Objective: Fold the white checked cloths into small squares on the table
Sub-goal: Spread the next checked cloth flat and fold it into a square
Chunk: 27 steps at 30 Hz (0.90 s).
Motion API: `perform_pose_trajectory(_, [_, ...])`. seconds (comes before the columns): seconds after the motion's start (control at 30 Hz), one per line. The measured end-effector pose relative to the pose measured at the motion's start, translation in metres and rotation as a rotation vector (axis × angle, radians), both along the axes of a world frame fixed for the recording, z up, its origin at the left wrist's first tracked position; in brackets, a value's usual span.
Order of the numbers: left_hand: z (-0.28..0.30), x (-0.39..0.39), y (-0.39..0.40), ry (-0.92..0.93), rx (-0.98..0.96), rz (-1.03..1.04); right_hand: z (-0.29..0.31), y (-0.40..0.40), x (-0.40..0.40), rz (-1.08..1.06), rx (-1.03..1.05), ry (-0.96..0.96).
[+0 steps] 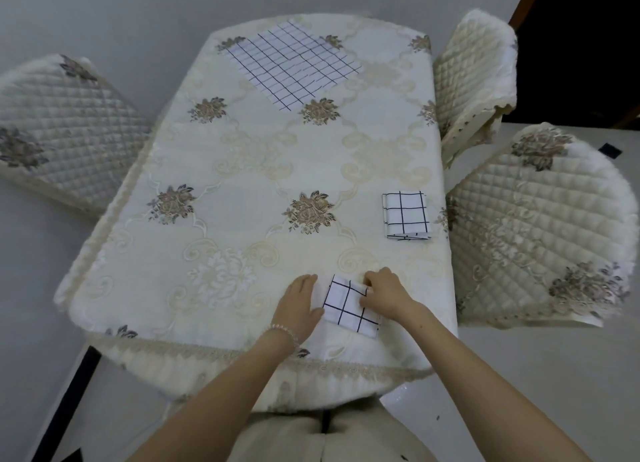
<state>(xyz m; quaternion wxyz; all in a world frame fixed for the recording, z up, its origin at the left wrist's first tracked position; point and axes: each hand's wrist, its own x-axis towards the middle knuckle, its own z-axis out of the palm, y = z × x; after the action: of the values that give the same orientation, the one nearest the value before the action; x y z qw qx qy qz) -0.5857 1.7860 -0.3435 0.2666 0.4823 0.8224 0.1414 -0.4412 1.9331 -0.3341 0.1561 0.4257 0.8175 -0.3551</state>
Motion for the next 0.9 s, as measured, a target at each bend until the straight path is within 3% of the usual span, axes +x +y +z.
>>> perform_pose_trajectory(0.17, [0.015, -0.001, -0.007, -0.186, 0.022, 0.299, 0.008, -0.007, 0.009, -0.218, -0.131, 0.22])
perform_pose_trajectory(0.27, [0.028, 0.0, -0.005, -0.446, 0.041, 0.533, 0.018, -0.01, 0.01, -0.458, -0.203, 0.387])
perform_pose_trajectory(0.4, [0.05, 0.001, 0.009, -0.891, 0.017, 0.711, 0.042, -0.01, 0.009, -0.821, -0.447, 0.635])
perform_pose_trajectory(0.47, [0.063, 0.004, 0.024, -1.092, 0.029, 0.764, 0.056, -0.008, 0.009, -0.912, -0.543, 0.744])
perform_pose_trajectory(0.57, [0.081, 0.007, 0.049, -1.236, 0.098, 0.718, 0.075, -0.005, 0.005, -0.998, -0.619, 0.902])
perform_pose_trajectory(0.73, [0.103, 0.003, 0.088, -1.254, 0.219, 0.653, 0.087, 0.007, -0.007, -1.059, -0.586, 0.995])
perform_pose_trajectory(0.9, [0.103, -0.016, 0.117, -1.16, 0.239, 0.615, 0.083, 0.028, -0.02, -1.048, -0.355, 0.778])
